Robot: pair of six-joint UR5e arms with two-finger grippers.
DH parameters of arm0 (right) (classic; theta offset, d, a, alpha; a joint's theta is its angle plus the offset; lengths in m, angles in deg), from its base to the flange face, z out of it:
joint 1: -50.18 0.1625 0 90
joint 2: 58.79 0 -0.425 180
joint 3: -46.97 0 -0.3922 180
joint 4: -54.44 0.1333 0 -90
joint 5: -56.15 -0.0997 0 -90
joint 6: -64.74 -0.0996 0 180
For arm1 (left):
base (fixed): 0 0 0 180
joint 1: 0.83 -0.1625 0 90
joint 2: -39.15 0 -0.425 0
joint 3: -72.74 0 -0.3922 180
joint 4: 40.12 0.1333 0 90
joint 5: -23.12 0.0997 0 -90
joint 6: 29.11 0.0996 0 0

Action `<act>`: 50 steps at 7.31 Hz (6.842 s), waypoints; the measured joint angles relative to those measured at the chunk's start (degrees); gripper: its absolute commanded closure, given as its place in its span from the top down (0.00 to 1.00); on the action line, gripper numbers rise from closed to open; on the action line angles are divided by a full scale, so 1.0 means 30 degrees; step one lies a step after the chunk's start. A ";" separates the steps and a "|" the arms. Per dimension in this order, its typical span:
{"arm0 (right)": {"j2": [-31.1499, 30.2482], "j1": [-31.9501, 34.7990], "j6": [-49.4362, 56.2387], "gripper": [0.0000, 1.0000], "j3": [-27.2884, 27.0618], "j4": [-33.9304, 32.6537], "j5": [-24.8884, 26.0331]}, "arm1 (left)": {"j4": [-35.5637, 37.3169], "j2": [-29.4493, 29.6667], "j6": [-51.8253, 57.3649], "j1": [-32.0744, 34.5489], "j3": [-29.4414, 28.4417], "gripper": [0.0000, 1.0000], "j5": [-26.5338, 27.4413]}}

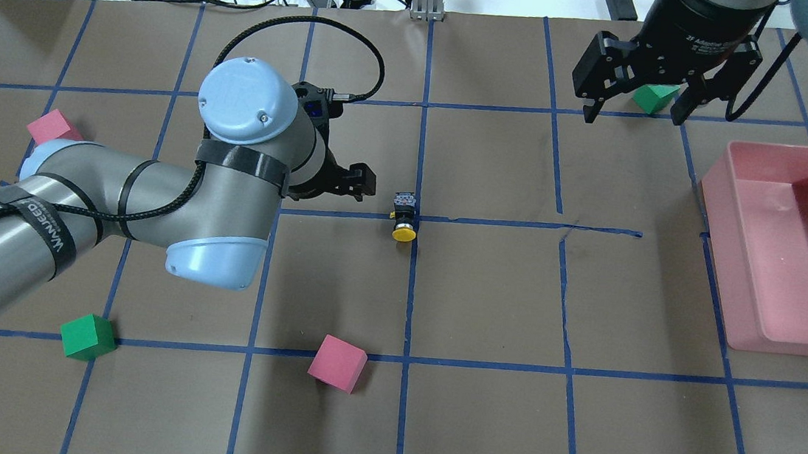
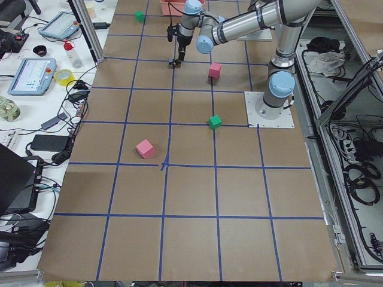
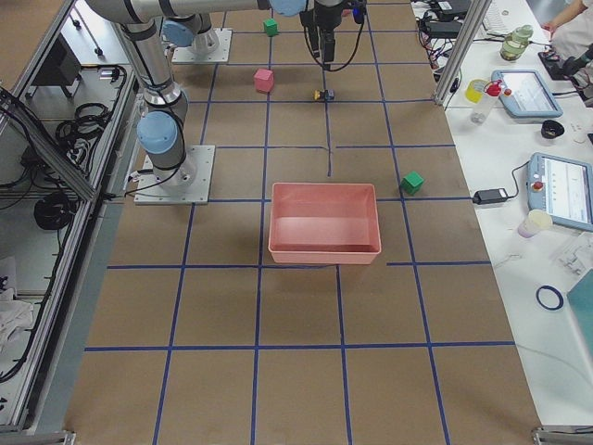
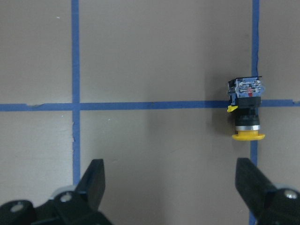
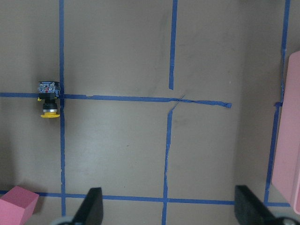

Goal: Align button upright
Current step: 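Reach the left gripper toward the button switch while the right arm withdraws, then grasp the button switch with the left gripper and lift it, then rotate the held switch yellow cap down and lower it to the table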

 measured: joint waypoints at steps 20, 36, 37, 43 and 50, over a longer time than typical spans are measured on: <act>-0.0119 -0.0020 0.1022 1.00 -0.0677 -0.0387 -0.0044 | 0.4406 0.5444 -0.2863 0.2958 -0.1580 0.00 -0.0751; -0.0118 -0.0012 0.1284 1.00 -0.0832 -0.0348 0.0031 | -0.4831 0.4996 -1.6597 -0.3621 -0.0313 0.00 -1.6851; -0.0123 -0.0018 0.1283 1.00 -0.0836 -0.0346 0.0032 | -0.4934 0.5067 -1.6761 -0.3666 -0.0217 0.00 -1.6917; -0.0129 -0.0023 0.1296 1.00 -0.0853 -0.0316 0.0032 | -0.4992 0.5609 -1.7247 -0.3722 -0.0101 0.00 -1.7482; -0.0136 -0.0009 0.1292 1.00 -0.0882 -0.0316 0.0031 | -0.5053 0.5787 -1.7111 -0.3766 -0.0282 1.00 -1.7030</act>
